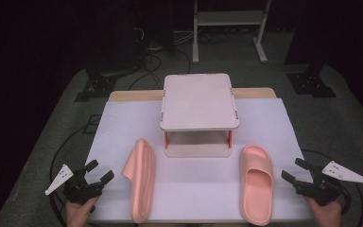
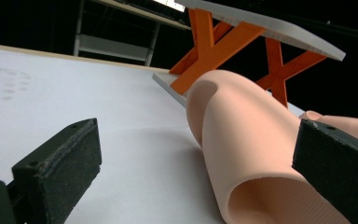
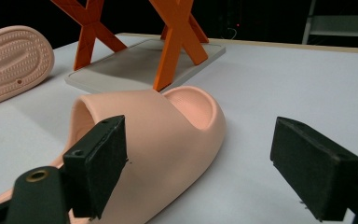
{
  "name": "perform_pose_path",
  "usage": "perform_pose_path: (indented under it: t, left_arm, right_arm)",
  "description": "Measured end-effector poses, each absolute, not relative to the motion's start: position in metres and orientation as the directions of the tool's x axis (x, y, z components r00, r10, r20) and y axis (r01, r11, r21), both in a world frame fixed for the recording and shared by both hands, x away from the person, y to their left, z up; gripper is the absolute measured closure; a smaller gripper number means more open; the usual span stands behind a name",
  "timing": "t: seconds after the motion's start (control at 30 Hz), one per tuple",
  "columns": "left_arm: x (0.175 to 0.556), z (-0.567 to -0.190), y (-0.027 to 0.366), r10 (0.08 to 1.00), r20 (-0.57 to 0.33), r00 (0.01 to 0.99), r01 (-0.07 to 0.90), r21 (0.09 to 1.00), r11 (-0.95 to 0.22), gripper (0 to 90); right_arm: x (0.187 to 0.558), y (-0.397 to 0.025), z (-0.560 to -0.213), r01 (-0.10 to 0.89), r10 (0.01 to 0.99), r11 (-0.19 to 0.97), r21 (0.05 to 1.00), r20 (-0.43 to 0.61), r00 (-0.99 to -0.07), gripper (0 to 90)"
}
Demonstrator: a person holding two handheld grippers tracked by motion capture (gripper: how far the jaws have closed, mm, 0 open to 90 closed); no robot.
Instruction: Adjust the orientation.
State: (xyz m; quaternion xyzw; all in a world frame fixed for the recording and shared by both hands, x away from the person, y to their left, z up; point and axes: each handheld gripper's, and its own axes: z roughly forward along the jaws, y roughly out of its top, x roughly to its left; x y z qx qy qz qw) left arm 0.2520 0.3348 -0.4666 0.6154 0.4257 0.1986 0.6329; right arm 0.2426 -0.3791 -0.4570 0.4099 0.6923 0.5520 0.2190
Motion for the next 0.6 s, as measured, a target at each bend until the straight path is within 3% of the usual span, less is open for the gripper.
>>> perform_pose_path:
  t: [0.6]
  left_arm:
    - [0.25,-0.473,0.324,0.778,-0.229,0.585,0.338,0.941,0.023,3.9]
  right_arm:
    - [0.244,-0.373,-0.455,0.322,0.802,0.075,0.944,0.135,-0.582,17.4]
